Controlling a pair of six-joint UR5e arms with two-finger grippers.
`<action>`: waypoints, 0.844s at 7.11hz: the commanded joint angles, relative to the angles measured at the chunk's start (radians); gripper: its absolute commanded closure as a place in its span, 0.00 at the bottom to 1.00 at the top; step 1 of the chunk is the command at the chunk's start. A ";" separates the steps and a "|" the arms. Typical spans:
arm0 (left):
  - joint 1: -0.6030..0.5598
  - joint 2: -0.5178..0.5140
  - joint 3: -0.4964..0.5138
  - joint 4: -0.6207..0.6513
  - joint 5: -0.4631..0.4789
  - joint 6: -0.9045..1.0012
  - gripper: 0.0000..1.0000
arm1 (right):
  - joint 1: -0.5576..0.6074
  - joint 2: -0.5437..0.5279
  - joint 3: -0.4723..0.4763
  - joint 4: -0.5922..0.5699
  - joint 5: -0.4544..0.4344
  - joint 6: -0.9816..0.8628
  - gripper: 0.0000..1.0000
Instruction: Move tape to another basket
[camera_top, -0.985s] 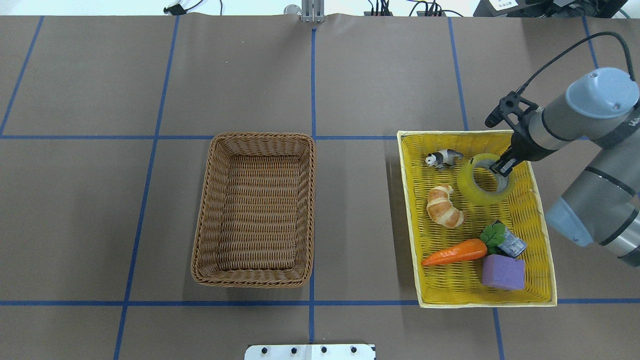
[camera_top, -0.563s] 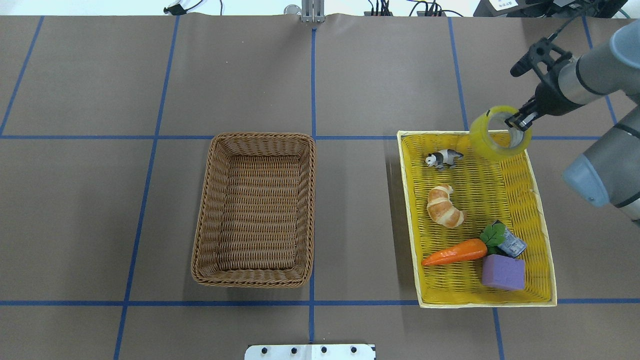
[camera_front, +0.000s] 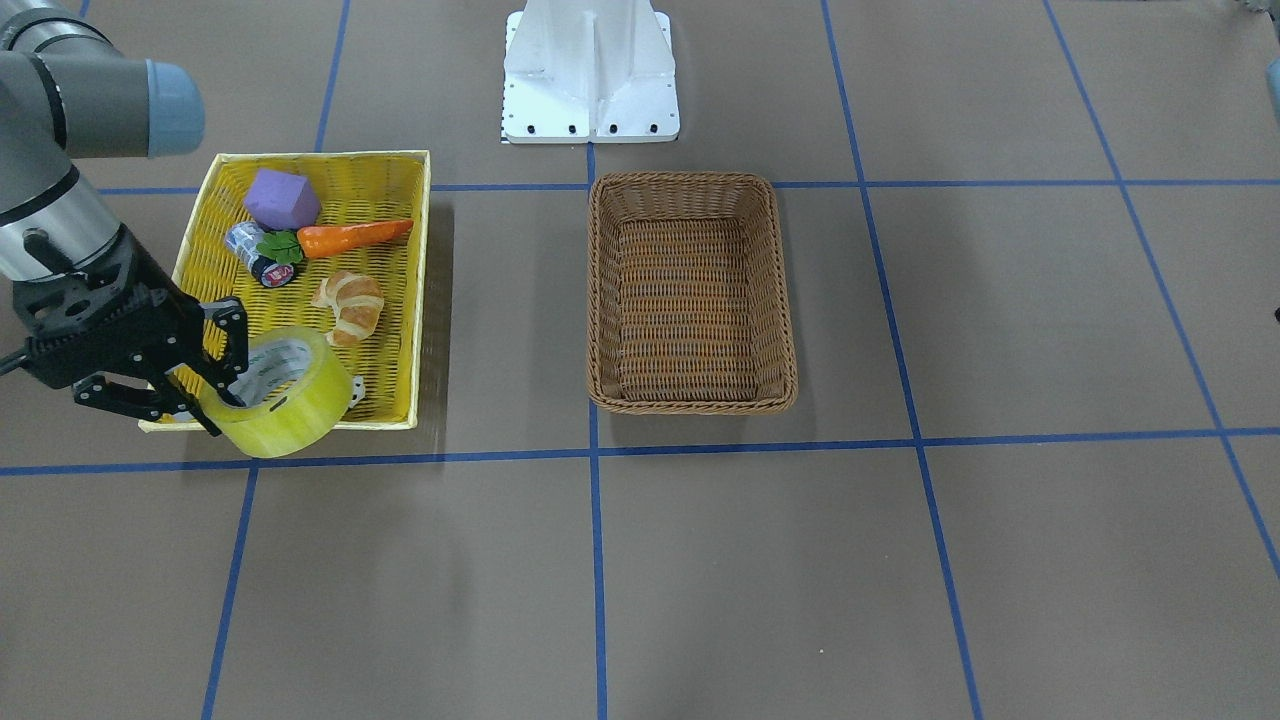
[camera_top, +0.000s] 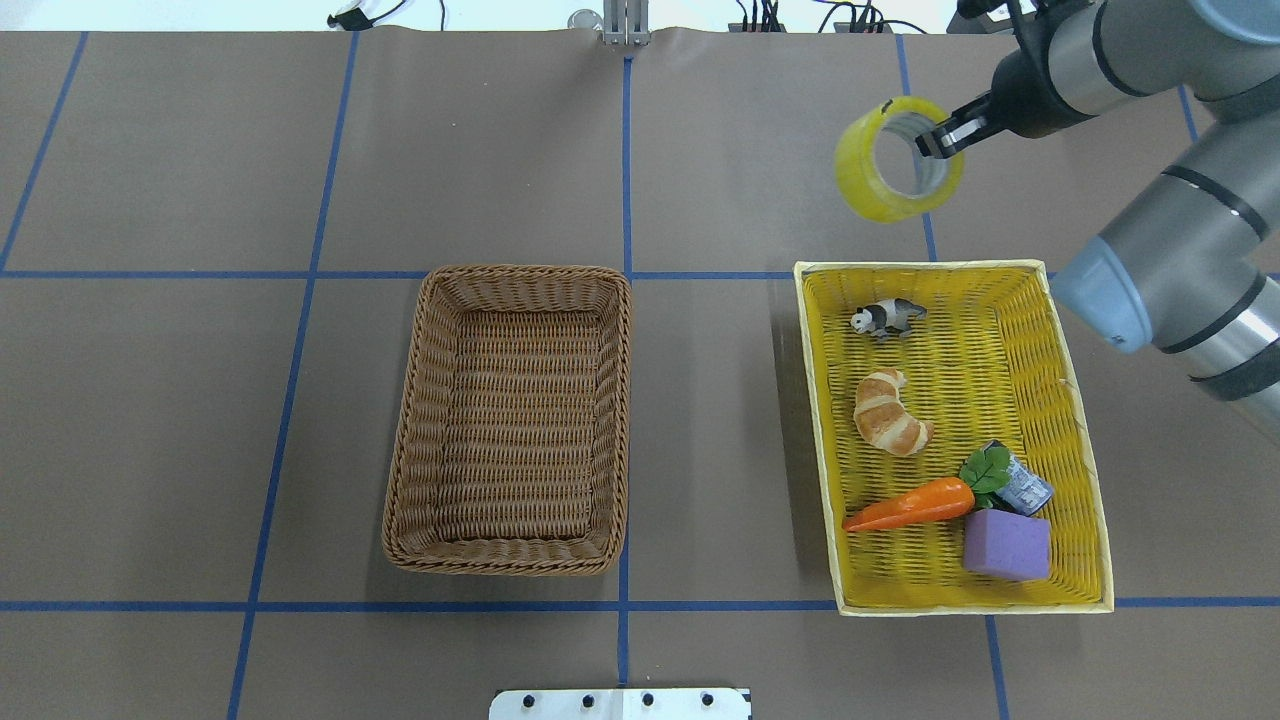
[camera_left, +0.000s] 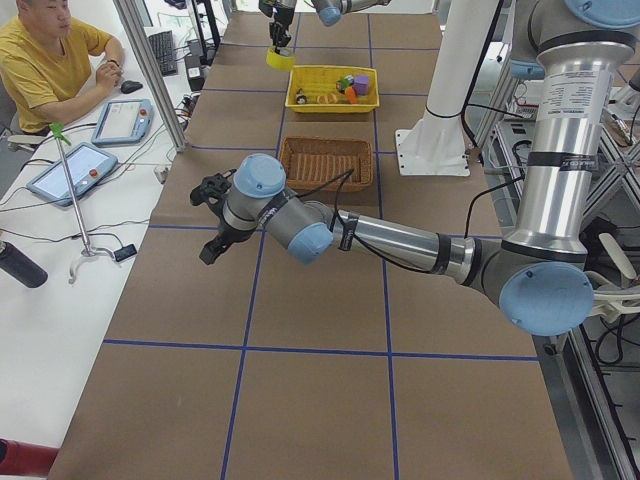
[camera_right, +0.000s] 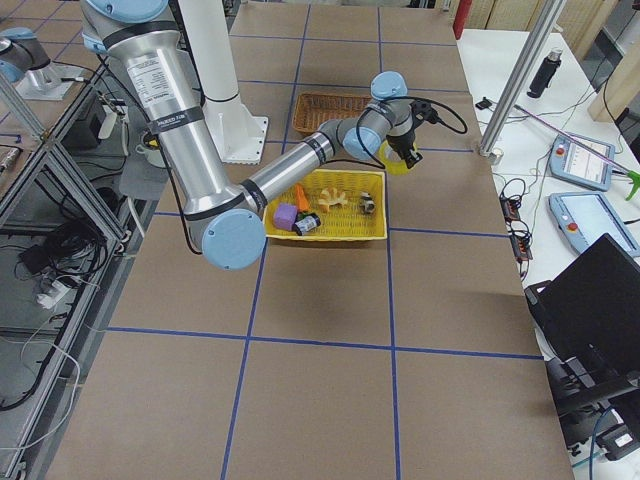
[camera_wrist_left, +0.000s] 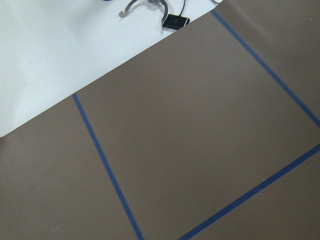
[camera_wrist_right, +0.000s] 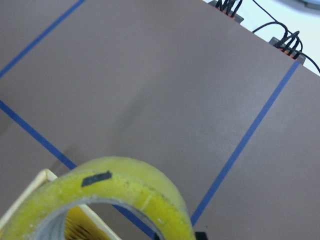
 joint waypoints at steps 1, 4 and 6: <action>0.156 -0.091 -0.002 -0.180 -0.012 -0.322 0.01 | -0.128 0.021 -0.003 0.209 -0.140 0.226 1.00; 0.318 -0.224 0.001 -0.431 -0.075 -0.756 0.01 | -0.365 0.090 -0.004 0.349 -0.473 0.406 1.00; 0.363 -0.280 -0.002 -0.522 -0.074 -0.935 0.01 | -0.467 0.157 -0.001 0.346 -0.605 0.440 1.00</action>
